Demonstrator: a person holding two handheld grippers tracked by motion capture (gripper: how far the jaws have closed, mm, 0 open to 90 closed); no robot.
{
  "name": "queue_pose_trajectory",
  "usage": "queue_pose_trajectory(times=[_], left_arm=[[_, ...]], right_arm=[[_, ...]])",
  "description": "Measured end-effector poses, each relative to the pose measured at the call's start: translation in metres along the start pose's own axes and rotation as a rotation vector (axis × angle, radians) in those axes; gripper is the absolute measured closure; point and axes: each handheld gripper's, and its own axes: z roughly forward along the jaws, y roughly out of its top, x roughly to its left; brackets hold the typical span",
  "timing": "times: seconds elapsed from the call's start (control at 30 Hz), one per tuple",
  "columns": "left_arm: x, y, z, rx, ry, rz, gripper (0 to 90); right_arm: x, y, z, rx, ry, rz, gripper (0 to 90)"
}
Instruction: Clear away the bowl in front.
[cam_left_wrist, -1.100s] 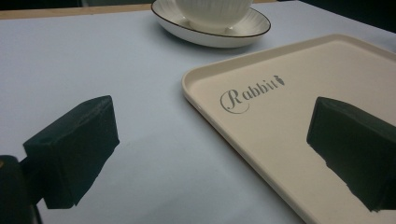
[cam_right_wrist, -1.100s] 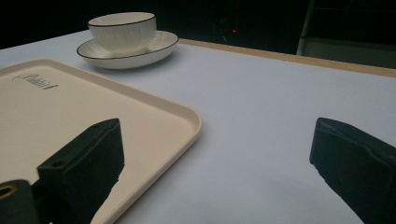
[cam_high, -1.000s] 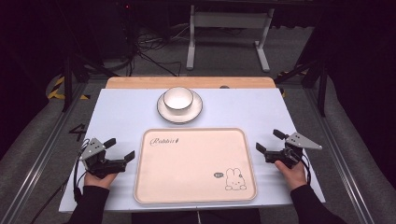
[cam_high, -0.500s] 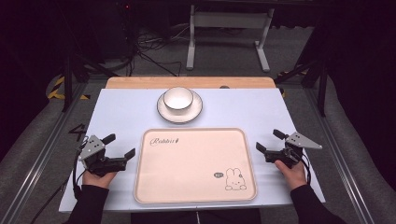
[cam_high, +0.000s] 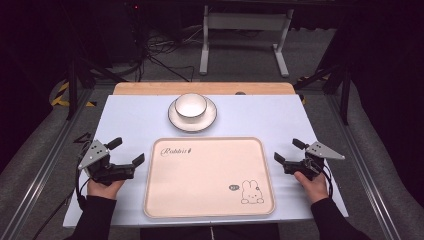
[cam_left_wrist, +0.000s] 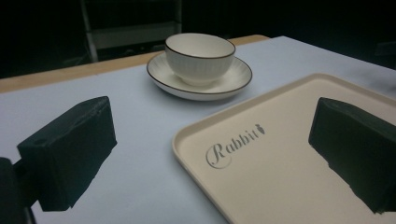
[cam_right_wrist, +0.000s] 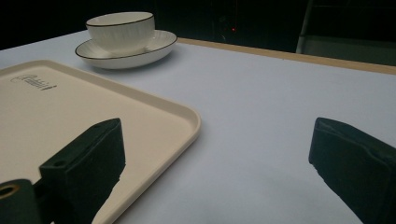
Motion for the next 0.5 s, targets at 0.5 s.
queue_pose_trajectory(times=[0.5], left_arm=[[-0.006, 0.012, 0.002, -0.069, -0.025, 0.019, 0.3]], right_arm=[[0.0, 0.0, 0.0, -0.001, -0.001, 0.003, 4.3]])
